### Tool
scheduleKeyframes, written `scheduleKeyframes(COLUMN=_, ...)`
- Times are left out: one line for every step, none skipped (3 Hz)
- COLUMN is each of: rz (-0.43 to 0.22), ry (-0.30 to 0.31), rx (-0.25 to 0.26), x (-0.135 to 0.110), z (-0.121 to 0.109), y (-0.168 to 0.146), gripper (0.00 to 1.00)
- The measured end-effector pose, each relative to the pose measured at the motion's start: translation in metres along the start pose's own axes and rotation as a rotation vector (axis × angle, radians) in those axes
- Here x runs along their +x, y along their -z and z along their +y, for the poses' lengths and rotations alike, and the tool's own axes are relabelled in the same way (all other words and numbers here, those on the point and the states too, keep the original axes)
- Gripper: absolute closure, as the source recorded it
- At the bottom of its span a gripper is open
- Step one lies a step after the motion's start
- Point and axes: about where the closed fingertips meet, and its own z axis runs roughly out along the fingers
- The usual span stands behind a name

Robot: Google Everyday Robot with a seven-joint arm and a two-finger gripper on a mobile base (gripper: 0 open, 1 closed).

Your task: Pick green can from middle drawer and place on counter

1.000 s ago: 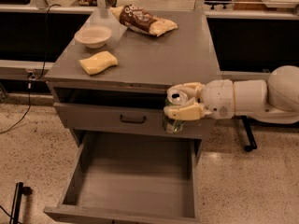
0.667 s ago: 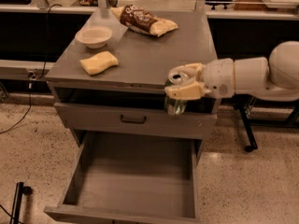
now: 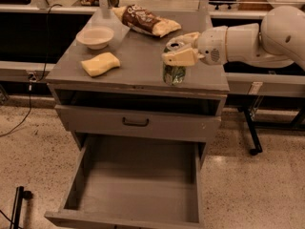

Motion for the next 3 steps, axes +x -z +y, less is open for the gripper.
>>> scheduleKeyframes(rz=-0.045, ry=-0.048, rx=0.070, x=-0.001, z=-0.026, y=-0.003, gripper=1.00)
scheduleKeyframes(rz=-0.075, ry=-0.088, rx=0.142, x=0.006, z=-0.045, y=-0.003, gripper=0.81)
scheduleKeyframes(rz=-0.076, ry=-0.085, rx=0.140, x=0.004, z=-0.044, y=-0.006, gripper=0.58)
